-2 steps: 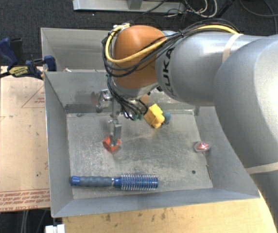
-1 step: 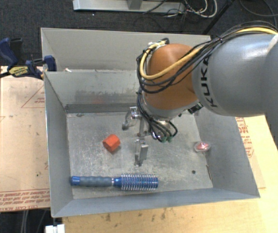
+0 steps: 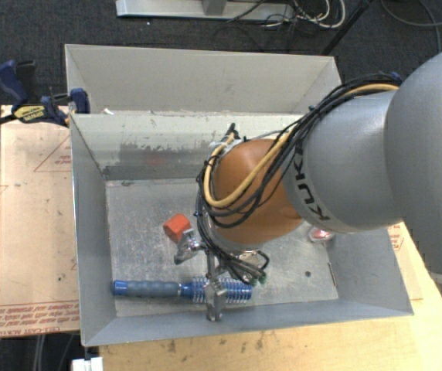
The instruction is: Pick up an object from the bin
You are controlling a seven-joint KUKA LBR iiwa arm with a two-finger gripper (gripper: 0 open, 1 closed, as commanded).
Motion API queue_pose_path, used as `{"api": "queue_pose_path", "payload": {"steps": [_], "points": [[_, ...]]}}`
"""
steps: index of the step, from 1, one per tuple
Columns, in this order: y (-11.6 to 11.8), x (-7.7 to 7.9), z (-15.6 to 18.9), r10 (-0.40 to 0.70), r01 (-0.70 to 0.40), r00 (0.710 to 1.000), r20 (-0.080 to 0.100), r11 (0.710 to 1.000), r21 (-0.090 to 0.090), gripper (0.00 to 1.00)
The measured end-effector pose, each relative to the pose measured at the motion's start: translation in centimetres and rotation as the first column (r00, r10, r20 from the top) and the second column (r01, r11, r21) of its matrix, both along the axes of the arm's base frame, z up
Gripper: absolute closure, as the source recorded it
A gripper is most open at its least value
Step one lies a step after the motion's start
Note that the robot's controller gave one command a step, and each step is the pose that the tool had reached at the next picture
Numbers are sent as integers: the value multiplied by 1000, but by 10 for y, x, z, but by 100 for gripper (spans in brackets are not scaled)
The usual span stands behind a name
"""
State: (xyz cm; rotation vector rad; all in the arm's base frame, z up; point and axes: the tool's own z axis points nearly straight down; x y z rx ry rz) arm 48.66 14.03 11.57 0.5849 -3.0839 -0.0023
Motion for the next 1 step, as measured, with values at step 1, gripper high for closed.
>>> {"api": "queue_pose_path", "payload": {"steps": [1], "points": [[-26, 16, -22, 156, -156, 988, 1, 988, -1, 0]]}}
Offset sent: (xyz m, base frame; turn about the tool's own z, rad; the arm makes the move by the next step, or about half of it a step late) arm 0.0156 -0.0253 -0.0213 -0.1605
